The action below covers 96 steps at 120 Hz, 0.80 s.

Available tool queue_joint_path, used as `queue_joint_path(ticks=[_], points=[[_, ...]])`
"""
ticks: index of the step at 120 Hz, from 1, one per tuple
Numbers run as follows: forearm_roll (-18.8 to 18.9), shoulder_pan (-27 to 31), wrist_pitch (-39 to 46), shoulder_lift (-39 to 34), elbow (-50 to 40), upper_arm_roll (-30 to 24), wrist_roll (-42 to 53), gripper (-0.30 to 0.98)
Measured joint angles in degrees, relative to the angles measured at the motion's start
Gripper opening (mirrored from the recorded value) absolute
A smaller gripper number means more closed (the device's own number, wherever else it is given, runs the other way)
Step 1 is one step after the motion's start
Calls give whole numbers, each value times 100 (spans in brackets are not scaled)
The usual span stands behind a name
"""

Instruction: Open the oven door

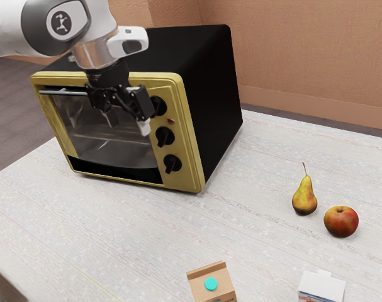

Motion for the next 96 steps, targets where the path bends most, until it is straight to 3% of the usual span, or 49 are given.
queue_joint_path(ticks=[22, 30, 39, 52, 57, 65, 71, 82, 96], points=[[-8, -69, -111, -31, 82, 5, 125, 69], [97, -88, -167, -641, 476, 25, 410, 69], [317, -540, -219, -1161, 564, 685, 1157, 68], [711, -4, 98, -1441, 253, 1308, 2308, 68], [672, 991, 371, -1510, -147, 738, 2738, 69], [485, 3296, 874, -1526, -581, -1351, 3448, 69], [226, 4479, 1235, -1521, -815, -2482, 3976, 69], [-150, 5497, 1778, -1468, -1124, -3278, 4890, 68], [-414, 5847, 2281, -1159, -1219, -3489, 5915, 69]])
